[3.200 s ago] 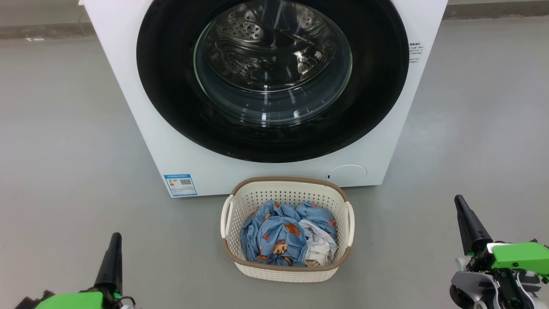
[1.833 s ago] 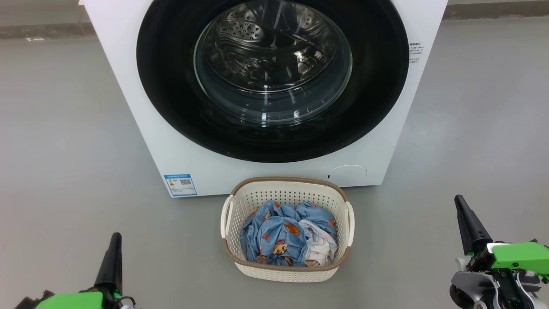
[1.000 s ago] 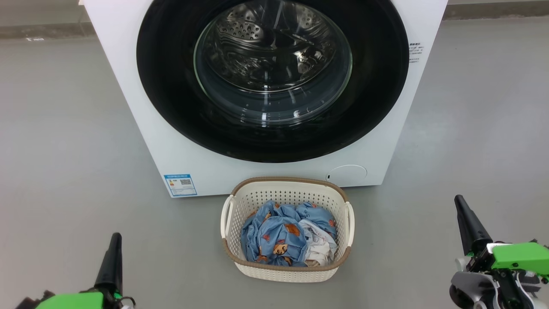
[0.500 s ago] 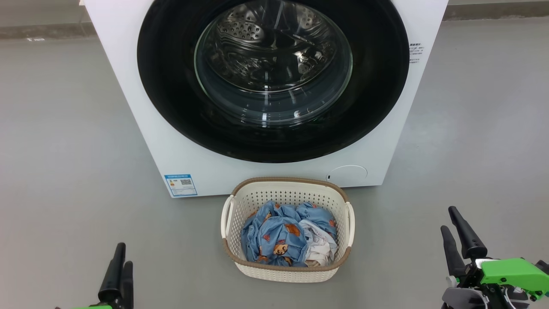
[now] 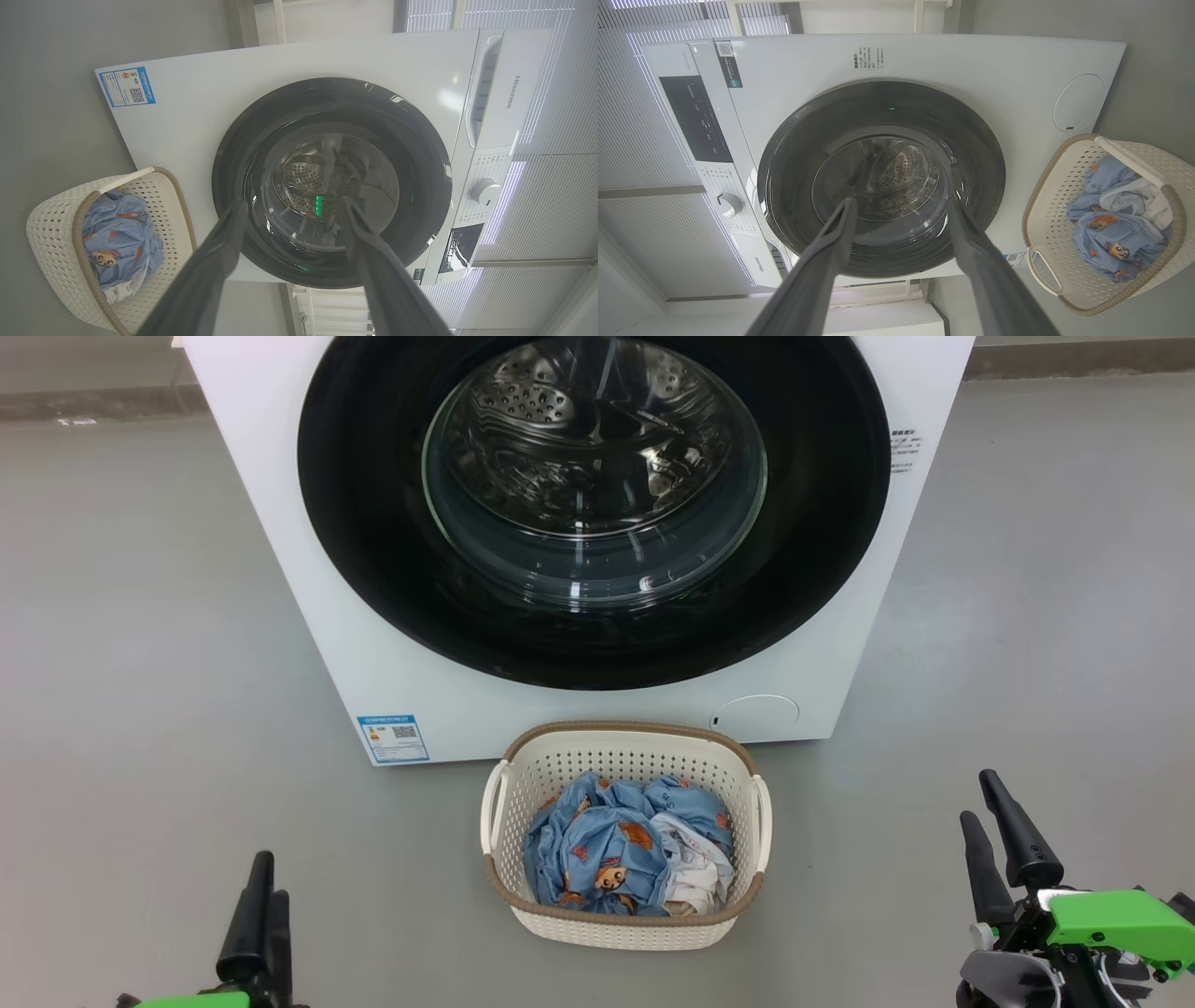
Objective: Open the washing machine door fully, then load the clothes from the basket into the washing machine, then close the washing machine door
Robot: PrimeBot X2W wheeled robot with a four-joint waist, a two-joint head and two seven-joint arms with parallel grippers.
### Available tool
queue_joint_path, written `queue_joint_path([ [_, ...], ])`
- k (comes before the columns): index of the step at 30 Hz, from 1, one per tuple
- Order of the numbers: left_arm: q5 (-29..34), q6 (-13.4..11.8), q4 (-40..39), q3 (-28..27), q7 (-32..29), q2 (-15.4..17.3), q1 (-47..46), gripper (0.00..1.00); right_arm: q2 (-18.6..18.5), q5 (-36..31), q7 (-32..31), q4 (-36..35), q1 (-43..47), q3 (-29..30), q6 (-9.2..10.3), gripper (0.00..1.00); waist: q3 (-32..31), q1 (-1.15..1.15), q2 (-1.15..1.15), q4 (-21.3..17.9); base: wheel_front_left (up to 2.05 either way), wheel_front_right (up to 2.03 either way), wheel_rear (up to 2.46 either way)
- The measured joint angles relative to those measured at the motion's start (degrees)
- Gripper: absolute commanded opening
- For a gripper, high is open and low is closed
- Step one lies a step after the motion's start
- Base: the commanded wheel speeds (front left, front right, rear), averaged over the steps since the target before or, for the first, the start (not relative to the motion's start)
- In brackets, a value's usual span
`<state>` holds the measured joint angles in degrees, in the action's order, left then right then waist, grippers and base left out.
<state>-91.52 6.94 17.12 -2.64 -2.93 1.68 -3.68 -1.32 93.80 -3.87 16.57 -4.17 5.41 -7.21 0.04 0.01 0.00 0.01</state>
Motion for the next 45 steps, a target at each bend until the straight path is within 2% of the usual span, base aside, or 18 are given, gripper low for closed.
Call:
queue_joint_path([
  [17,2.57,0.00,-1.70,2.10,3.02,0.96,-0.65,1.00,-0.38,-2.04,2.54,-2.64,-0.19,-2.07,0.00,1.00,-0.30,0.00,0.00,0.09,0.00,0.00,0.00],
  [28,7.11,0.00,-2.34,3.82,5.17,2.36,-0.99,1.00,-1.52,-5.45,5.36,-3.89,-0.29,-5.33,0.00,1.00,-0.45,0.00,0.00,0.20,0.00,0.00,0.00],
  [40,14.04,0.01,-2.50,5.56,7.06,3.21,-1.43,1.00,-3.89,-13.15,8.08,-3.92,-1.69,-7.50,0.00,1.00,-0.72,0.00,0.00,0.40,0.00,0.00,0.00],
  [45,17.68,0.07,-2.50,5.98,8.08,3.66,-2.18,1.00,-4.38,-19.23,8.90,-3.69,-2.47,-8.61,0.00,1.00,-0.86,0.00,0.00,0.48,0.00,0.00,0.00],
])
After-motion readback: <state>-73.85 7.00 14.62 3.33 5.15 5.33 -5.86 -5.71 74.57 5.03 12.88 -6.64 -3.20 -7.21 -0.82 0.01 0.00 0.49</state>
